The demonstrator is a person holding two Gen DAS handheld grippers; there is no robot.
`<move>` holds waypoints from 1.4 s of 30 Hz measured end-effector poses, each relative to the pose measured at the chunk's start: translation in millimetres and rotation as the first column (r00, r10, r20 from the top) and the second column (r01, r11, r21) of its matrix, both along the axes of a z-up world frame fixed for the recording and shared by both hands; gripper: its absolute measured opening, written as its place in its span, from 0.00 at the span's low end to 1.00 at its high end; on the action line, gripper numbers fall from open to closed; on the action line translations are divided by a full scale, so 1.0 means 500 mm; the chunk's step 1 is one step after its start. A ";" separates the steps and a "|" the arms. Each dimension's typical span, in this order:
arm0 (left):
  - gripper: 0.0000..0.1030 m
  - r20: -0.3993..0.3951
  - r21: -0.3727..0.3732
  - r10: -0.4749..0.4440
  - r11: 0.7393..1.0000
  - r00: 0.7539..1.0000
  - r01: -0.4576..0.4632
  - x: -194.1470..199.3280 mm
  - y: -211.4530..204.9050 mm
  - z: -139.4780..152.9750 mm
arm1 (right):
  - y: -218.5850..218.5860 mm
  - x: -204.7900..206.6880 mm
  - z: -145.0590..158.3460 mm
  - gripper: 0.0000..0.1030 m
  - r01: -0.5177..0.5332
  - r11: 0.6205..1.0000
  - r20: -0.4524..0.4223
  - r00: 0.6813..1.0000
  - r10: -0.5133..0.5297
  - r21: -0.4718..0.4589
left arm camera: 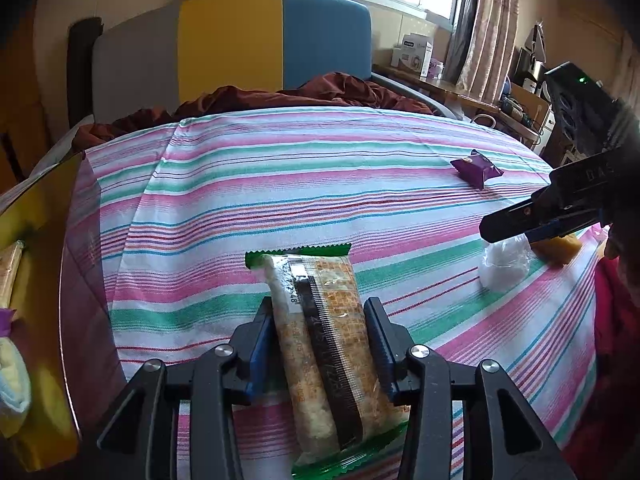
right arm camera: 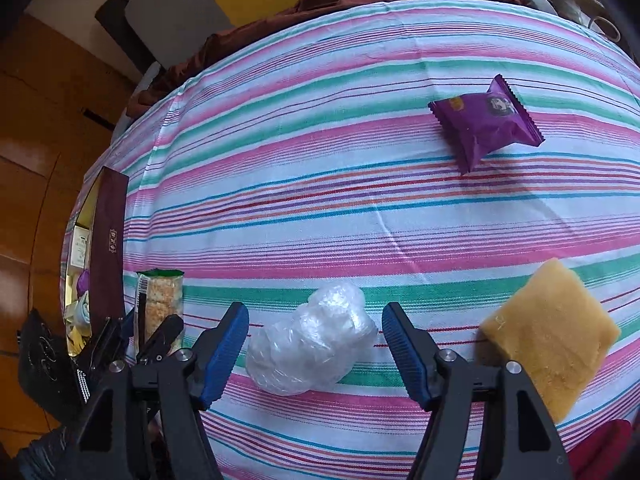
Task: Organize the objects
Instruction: 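Grasp the white plastic-wrapped bundle with the right tool while the left tool holds the cracker pack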
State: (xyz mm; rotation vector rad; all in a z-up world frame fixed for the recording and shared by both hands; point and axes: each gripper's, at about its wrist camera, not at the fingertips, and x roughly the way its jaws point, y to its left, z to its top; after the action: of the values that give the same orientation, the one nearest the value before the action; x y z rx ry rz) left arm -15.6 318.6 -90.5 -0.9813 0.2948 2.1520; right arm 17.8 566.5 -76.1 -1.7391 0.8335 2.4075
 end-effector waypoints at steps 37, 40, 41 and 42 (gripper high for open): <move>0.39 -0.070 -0.002 0.115 0.993 0.991 -0.116 0.028 -0.067 0.126 | -0.020 -0.024 -0.007 0.52 -0.053 0.983 0.026 0.998 0.049 0.173; 0.39 -0.082 0.012 0.145 0.989 0.986 -0.145 0.025 -0.093 0.150 | -0.023 -0.026 -0.008 0.52 -0.055 0.983 0.029 0.998 0.051 0.176; 0.39 -0.083 0.016 0.155 0.988 0.984 -0.154 0.024 -0.103 0.156 | -0.024 -0.027 -0.009 0.52 -0.057 0.982 0.030 0.998 0.052 0.179; 0.39 -0.087 0.020 0.165 0.986 0.982 -0.164 0.023 -0.112 0.161 | -0.025 -0.027 -0.009 0.52 -0.060 0.981 0.032 0.998 0.055 0.184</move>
State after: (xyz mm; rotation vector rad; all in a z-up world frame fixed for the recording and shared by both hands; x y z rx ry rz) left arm -4.0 262.4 -9.8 -0.9331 0.2496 2.3493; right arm 4.3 554.0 -80.8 -1.7431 0.5440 2.4027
